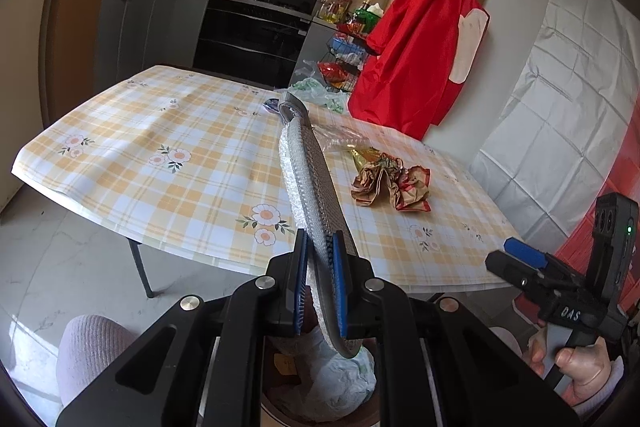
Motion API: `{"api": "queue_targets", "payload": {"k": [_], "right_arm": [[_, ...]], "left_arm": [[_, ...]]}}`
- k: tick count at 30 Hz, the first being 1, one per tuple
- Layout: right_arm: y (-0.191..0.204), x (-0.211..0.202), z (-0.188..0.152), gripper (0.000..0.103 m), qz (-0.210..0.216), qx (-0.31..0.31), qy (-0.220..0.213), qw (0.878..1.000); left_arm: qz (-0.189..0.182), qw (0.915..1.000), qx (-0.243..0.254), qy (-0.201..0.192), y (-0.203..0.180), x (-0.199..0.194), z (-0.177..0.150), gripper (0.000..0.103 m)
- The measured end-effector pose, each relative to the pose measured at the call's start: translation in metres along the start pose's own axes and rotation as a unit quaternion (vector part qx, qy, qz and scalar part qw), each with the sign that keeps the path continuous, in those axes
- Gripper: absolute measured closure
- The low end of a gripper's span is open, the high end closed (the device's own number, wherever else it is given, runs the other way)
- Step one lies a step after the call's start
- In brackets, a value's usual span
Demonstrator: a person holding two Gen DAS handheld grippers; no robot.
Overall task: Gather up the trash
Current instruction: 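Carry the pad and lid over the bin and open both grippers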
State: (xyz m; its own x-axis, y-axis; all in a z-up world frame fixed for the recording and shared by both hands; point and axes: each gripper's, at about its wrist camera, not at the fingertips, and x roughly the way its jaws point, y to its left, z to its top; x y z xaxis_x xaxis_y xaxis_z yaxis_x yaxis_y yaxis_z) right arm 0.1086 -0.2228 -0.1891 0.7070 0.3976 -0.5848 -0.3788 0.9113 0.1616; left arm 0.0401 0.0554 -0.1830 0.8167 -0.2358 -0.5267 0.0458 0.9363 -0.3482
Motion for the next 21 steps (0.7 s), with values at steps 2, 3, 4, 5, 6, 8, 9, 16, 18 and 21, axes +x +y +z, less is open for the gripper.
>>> {"api": "queue_targets", "payload": {"k": [2, 3, 4, 5, 6, 8, 9, 16, 18, 21], "right_arm": [[-0.006, -0.001, -0.001, 0.006, -0.004, 0.011, -0.003, 1.0], [-0.008, -0.001, -0.001, 0.006, -0.005, 0.015, -0.004, 1.0], [-0.011, 0.0, -0.001, 0.006, -0.007, 0.019, -0.004, 1.0], [-0.013, 0.0, -0.002, 0.006, -0.009, 0.021, -0.004, 1.0], [-0.014, 0.001, -0.002, 0.006, -0.01, 0.023, -0.004, 1.0], [-0.016, 0.003, -0.004, 0.006, -0.011, 0.026, -0.002, 1.0], [-0.018, 0.004, -0.004, 0.006, -0.012, 0.029, -0.001, 1.0], [-0.025, 0.007, -0.006, 0.006, -0.017, 0.04, 0.002, 0.999], [-0.027, 0.008, -0.006, 0.006, -0.017, 0.043, 0.003, 0.999], [-0.028, 0.009, -0.007, 0.006, -0.017, 0.046, 0.005, 0.999]], "left_arm": [[0.0, 1.0, 0.003, 0.006, -0.002, 0.002, -0.003, 0.091], [-0.001, 1.0, 0.004, 0.008, -0.003, 0.003, -0.005, 0.091], [-0.001, 0.9999, 0.006, 0.011, -0.004, 0.005, -0.006, 0.091], [-0.002, 0.9999, 0.008, 0.014, -0.005, 0.006, -0.007, 0.091], [-0.003, 0.9998, 0.01, 0.018, -0.007, 0.008, -0.009, 0.091], [-0.007, 0.9995, 0.015, 0.026, -0.01, 0.012, -0.012, 0.091], [-0.009, 0.9994, 0.017, 0.029, -0.012, 0.013, -0.013, 0.091], [-0.017, 0.9984, 0.026, 0.047, -0.017, 0.024, -0.017, 0.09], [-0.021, 0.998, 0.025, 0.054, -0.018, 0.027, -0.019, 0.09], [-0.023, 0.9973, 0.025, 0.065, -0.017, 0.031, -0.022, 0.09]]}}
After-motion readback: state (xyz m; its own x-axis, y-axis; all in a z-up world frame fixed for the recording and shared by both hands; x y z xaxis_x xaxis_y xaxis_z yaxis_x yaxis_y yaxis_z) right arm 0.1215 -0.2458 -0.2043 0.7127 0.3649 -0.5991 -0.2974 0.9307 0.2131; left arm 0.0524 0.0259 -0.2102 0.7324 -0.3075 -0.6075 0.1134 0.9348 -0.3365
